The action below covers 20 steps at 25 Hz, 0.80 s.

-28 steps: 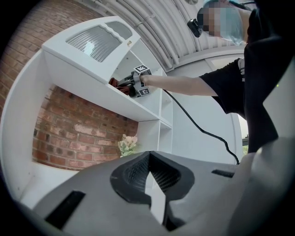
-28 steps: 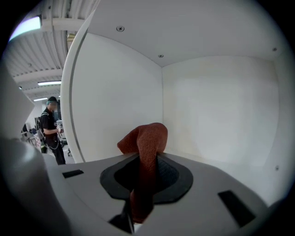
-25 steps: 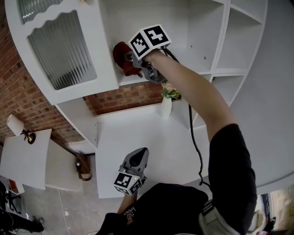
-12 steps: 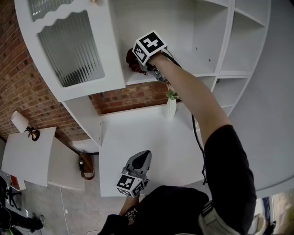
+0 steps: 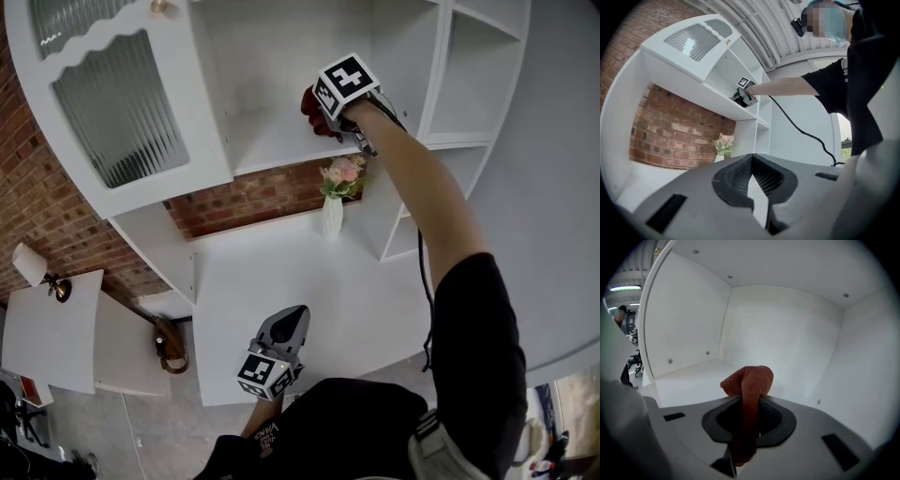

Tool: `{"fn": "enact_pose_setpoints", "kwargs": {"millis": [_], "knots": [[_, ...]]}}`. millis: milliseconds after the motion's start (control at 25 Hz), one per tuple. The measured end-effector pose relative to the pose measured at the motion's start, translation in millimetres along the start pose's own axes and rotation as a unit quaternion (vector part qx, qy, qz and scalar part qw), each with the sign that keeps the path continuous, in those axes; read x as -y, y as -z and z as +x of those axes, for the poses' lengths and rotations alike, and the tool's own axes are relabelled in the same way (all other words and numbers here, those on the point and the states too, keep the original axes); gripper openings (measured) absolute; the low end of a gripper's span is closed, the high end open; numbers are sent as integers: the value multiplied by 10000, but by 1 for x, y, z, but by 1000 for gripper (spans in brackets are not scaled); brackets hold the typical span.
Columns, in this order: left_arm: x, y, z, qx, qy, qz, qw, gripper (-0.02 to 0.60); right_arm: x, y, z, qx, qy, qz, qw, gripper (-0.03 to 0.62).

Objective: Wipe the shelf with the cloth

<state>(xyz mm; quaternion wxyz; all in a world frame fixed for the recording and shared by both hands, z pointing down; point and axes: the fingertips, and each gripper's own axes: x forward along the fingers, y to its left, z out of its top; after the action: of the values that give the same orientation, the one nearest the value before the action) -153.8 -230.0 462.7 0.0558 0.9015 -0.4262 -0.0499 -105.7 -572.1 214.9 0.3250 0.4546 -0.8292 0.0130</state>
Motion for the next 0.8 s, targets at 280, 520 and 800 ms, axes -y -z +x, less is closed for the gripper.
{"fn": "enact_pose_setpoints", "kwargs": {"millis": [280,520,800], "knots": [[11,4,18,-81,279,-45,9996,6,73,38,-25,-320,742,176,9966,60],[19,5,29,-103,508,-77,9986,6,86,48,-42,-491,1092,-60,9928,58],[22,6,33,-100,585,-106,9982,6,86,46,-42,-473,1235,-131,9911,60]]}}
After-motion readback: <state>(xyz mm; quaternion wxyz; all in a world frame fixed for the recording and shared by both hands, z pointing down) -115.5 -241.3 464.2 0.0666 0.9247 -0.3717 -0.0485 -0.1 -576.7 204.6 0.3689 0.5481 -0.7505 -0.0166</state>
